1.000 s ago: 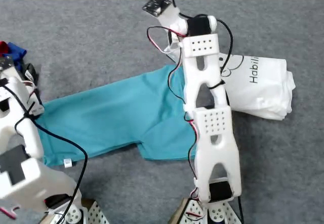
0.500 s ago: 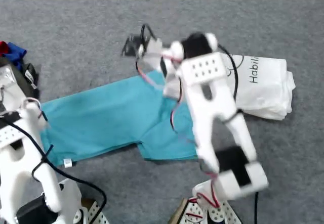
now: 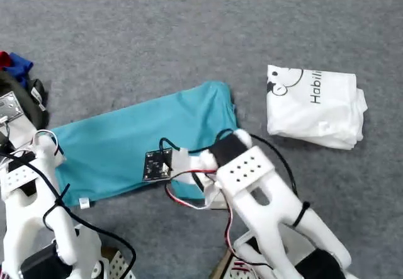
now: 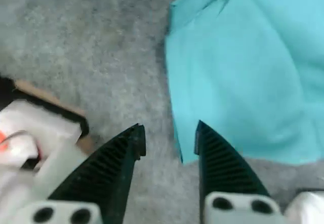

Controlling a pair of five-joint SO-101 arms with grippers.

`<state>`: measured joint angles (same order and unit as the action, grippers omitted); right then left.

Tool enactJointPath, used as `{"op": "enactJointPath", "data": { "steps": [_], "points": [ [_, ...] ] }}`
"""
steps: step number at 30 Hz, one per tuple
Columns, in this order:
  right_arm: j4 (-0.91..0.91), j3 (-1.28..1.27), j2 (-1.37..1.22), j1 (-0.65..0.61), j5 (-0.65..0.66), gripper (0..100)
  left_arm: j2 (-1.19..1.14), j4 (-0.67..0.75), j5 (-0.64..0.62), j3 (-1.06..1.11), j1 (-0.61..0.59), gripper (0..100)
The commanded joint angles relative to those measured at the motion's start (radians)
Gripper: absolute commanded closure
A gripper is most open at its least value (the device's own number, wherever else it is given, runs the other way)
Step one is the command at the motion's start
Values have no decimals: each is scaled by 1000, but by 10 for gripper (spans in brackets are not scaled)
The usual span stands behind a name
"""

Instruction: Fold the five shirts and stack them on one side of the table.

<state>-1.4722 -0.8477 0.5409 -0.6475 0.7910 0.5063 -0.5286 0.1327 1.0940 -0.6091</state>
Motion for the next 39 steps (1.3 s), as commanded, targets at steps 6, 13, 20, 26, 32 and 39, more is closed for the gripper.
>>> {"op": "enactJointPath", "data": {
  "steps": [6, 13, 20, 26, 32, 39],
  "points": [
    [232, -76, -150, -19, -74, 792, 30, 14, -6, -2, -6, 982],
    [318, -74, -295, -41, -71, 793, 30, 15, -3, -2, -6, 982],
    [390, -77, -404, -53, -72, 793, 30, 15, -2, -2, -6, 982],
    [402, -71, -460, -54, -75, 793, 31, 20, -6, -3, -52, 982],
    [402, -71, -467, -53, -80, 833, 33, 17, -6, -3, -51, 982],
    [400, -50, -499, -54, -117, 952, 36, 14, -6, -2, -51, 982]
  ]
}}
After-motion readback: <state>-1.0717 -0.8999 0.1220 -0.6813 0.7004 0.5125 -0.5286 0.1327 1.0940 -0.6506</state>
